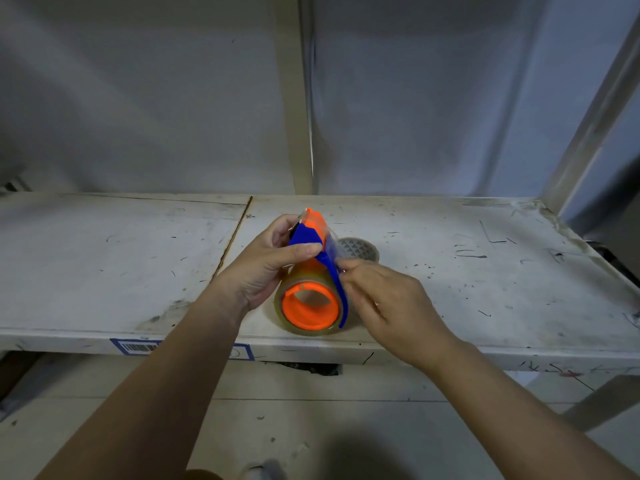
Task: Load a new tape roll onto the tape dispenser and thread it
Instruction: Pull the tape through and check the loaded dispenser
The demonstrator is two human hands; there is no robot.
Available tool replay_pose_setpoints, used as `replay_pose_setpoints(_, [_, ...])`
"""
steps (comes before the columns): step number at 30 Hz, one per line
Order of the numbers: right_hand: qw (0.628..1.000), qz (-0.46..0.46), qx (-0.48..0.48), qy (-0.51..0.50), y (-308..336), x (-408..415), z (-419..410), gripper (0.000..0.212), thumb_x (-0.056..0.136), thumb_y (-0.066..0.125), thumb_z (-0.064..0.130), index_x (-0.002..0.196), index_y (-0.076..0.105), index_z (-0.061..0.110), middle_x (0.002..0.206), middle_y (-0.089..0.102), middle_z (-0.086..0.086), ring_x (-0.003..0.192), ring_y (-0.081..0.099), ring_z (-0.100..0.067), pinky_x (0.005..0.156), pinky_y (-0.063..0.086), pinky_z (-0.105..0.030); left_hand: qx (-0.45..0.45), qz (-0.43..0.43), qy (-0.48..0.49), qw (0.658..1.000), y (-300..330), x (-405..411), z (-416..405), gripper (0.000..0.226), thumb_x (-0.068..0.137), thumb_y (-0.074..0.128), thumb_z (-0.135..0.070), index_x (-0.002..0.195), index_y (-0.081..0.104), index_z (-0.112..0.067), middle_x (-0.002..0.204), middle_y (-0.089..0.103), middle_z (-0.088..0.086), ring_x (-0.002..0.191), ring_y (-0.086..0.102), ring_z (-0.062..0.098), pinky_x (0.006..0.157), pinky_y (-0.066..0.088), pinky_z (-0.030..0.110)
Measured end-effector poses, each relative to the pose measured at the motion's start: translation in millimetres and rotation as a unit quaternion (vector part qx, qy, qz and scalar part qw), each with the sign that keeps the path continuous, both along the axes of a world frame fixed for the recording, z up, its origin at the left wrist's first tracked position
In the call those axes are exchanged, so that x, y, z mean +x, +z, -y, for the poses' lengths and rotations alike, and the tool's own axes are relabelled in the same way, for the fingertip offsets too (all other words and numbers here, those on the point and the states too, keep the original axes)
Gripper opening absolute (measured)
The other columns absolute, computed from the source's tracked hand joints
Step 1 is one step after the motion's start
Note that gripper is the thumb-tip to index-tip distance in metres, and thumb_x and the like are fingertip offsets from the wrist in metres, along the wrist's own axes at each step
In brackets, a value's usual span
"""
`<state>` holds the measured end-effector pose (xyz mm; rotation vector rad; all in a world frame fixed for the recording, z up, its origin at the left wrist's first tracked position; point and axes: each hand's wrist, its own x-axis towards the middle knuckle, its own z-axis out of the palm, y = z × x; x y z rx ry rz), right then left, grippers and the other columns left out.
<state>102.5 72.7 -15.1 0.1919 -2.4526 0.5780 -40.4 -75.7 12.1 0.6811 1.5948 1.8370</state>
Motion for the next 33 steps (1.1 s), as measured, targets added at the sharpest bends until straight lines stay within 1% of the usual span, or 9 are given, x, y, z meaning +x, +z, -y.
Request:
replay_pose_setpoints(4, [0.983,0.07,-0.172,-0.012,2.4,4.6,14.8,0.043,0.08,0.045,0.031,0.122,0.049,0.025,0.115,0.042,0.043,0.114,0.042,-0.005,0.087,0.038,-0.017,0.023,0.004,0.025,0.999,1.7,-2.9,-0.3,0.079,0.037,0.093,-0.04,0.109,0.062,-0.028,0.108,0.069,-0.001,0.105,0.062,0.019,0.08,0.055,0.029])
replay_pose_setpoints(6, [0.973,0.069,-0.222,-0.008,-0.5,4.5,20.5,0.047,0.08,0.043,0.039,0.124,0.044,0.025,0.109,0.039,0.047,0.121,0.04,-0.002,0.094,0.033,-0.014,0.02,-0.001,0.031,0.999,1.3,-2.9,-0.6,0.075,0.043,0.092,-0.031,0.111,0.061,-0.023,0.108,0.068,0.0,0.104,0.062,0.018,0.079,0.055,0.028])
replay_pose_setpoints(9, [0.963,0.067,-0.258,-0.031,-4.6,1.1,23.8,0.043,0.085,0.036,0.047,0.124,0.047,0.03,0.108,0.046,0.044,0.124,0.041,0.0,0.097,0.035,-0.015,0.015,-0.005,0.041,0.999,-1.7,-0.6,-1.1,0.056,0.062,0.08,-0.018,0.114,0.058,-0.021,0.112,0.065,0.002,0.106,0.06,0.02,0.08,0.054,0.028])
replay_pose_setpoints(13, [0.953,0.053,-0.289,-0.073,-5.5,-2.9,22.2,0.037,0.087,0.039,0.034,0.118,0.059,0.029,0.112,0.062,0.014,0.112,0.038,0.015,0.081,0.033,0.002,0.008,-0.007,0.044,0.999,-2.7,0.7,-3.4,0.055,0.065,0.077,-0.018,0.115,0.057,-0.023,0.116,0.063,0.003,0.108,0.06,0.021,0.079,0.054,0.029])
replay_pose_setpoints(18, [0.951,0.034,-0.288,-0.104,-8.5,-1.6,17.0,0.043,0.074,0.034,0.031,0.097,0.07,0.021,0.09,0.065,0.015,0.098,0.06,-0.008,0.078,0.05,-0.024,0.002,-0.003,0.052,0.999,-2.4,-1.1,-4.2,0.053,0.066,0.075,-0.019,0.116,0.056,-0.023,0.117,0.062,0.005,0.109,0.06,0.022,0.078,0.054,0.031])
replay_pose_setpoints(21, [0.951,0.037,-0.274,-0.139,-6.7,-1.7,11.1,0.043,0.076,0.032,0.03,0.094,0.071,0.022,0.09,0.069,0.012,0.097,0.051,-0.005,0.074,0.042,-0.021,-0.008,-0.014,0.045,0.999,-0.9,0.0,-4.8,0.056,0.066,0.08,-0.019,0.117,0.055,-0.025,0.117,0.063,0.003,0.109,0.06,0.022,0.082,0.055,0.034])
replay_pose_setpoints(24, [0.967,0.04,-0.219,-0.125,-2.7,-2.0,15.4,0.047,0.082,0.034,0.023,0.119,0.061,0.022,0.108,0.054,0.02,0.108,0.037,-0.004,0.083,0.03,-0.008,-0.012,-0.023,0.047,0.999,1.5,4.0,-9.6,0.059,0.062,0.081,-0.021,0.116,0.056,-0.024,0.115,0.065,0.003,0.105,0.062,0.02,0.081,0.055,0.033])
replay_pose_setpoints(28, [0.959,0.11,-0.255,-0.049,-8.7,-2.1,27.1,0.056,0.085,0.033,0.032,0.141,0.038,0.027,0.126,0.042,0.02,0.12,0.032,0.001,0.098,0.03,-0.018,0.006,-0.022,0.062,0.998,-0.3,5.6,-11.1,0.054,0.064,0.083,-0.014,0.112,0.058,-0.02,0.105,0.069,0.002,0.096,0.065,0.017,0.077,0.055,0.029])
replay_pose_setpoints(33, [0.949,0.108,-0.288,-0.07,-10.1,-2.0,15.1,0.048,0.083,0.032,0.029,0.118,0.066,0.024,0.117,0.055,0.02,0.123,0.039,0.0,0.103,0.033,-0.022,-0.043,-0.058,0.079,0.994,2.9,1.8,-6.0,0.064,0.06,0.086,-0.026,0.117,0.058,-0.021,0.111,0.069,0.006,0.1,0.066,0.022,0.08,0.056,0.034])
